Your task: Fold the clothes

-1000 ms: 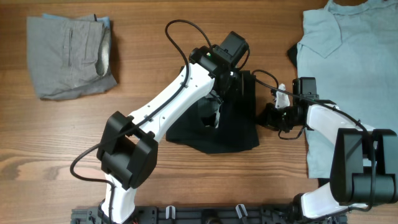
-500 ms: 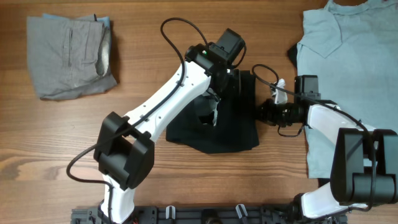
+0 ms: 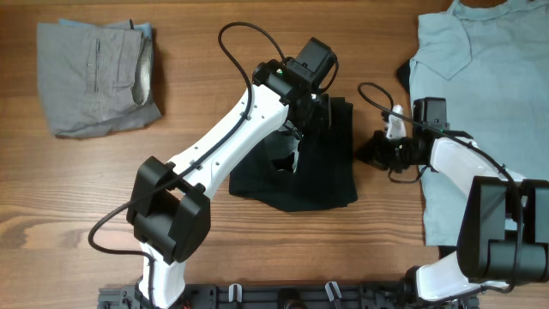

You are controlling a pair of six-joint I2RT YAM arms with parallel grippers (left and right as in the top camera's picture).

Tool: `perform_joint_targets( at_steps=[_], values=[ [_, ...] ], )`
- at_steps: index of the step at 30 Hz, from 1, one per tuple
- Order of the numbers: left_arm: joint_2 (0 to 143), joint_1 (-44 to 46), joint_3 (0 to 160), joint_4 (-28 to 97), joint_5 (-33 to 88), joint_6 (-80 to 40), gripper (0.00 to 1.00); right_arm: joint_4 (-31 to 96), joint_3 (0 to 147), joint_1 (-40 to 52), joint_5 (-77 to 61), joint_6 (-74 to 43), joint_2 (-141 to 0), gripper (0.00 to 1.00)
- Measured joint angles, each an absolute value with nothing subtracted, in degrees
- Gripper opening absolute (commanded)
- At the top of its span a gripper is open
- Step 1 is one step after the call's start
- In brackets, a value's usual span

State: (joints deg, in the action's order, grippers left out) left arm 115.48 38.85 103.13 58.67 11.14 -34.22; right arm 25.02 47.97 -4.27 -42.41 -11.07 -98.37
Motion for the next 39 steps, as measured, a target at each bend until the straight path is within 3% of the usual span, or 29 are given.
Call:
perform_joint_targets(
  at_steps=[6, 18, 39],
  values=[
    [115.5, 38.9, 103.1, 58.7, 11.1, -34.2, 0.04, 28.1, 48.3, -1.9, -45.8, -6.5, -98.4, 0.04],
    [115.5, 38.9, 103.1, 58.6, 11.2, -34.2, 0.04, 29.6, 48.3, 2.3, -29.3, -11.1, -98.4, 0.04],
    [115.5, 39.7, 104.2, 57.1, 14.4, -34.2, 0.04, 29.8, 48.6, 2.2, -29.5, -10.8, -100.7, 0.04]
  ],
)
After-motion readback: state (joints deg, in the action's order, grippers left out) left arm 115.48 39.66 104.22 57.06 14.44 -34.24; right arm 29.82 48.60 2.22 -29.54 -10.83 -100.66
